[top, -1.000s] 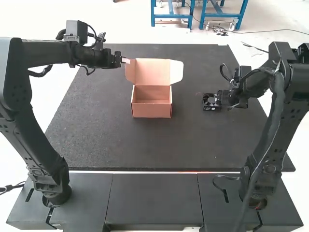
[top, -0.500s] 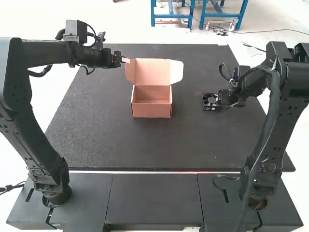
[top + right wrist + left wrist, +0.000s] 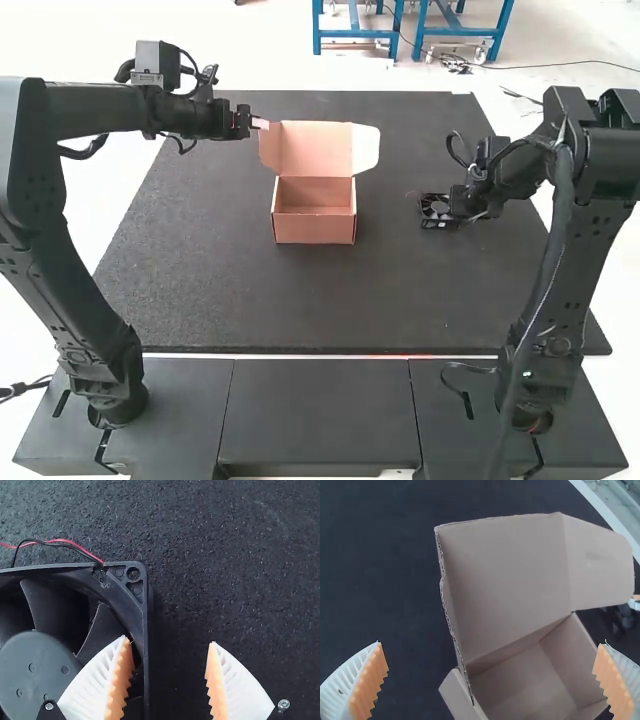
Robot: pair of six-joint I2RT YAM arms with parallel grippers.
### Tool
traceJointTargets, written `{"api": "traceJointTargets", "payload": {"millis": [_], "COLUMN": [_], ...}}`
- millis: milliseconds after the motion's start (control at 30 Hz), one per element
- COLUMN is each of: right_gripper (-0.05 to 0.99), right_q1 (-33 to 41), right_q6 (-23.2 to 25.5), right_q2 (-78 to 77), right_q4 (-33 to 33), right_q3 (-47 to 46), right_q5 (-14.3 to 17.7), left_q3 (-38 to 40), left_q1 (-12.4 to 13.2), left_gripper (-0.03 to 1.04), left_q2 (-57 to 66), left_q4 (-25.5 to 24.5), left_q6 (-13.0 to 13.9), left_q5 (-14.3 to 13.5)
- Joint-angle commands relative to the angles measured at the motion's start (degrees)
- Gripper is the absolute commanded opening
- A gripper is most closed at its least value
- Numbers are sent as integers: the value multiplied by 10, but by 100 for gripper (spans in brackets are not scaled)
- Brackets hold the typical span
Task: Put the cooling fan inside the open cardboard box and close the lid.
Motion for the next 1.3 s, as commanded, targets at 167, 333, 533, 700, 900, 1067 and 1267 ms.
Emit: {"api": "traceJointTargets", "payload": {"millis": [167,333,533,700,900,1067,1267], "right_gripper": [-2,-2,-2,-2,-2,-2,-2], "right_q1": [33,31,33,33,30,29,28], "right_q6": [-59,-59,-54,-48,-50,-55,-80], "right_q2": [117,88,33,7,-16,-74,-139], "right_q4": [-121,-124,-137,-140,-163,-199,-291], "right_q3": [-16,-4,6,0,5,22,60], "right_q5": [-29,-31,-31,-32,-44,-68,-111], "left_q3": [22,22,23,30,37,37,34], "left_q1": [14,12,10,10,9,9,0], "left_gripper": [97,97,97,97,97,97,97], "left_q2": [20,22,22,22,18,12,4], "left_q4": [10,10,10,3,-9,-20,-22], "left_q6": [6,5,2,-2,-3,-2,-3], "left_q5": [6,5,2,2,2,2,2]}}
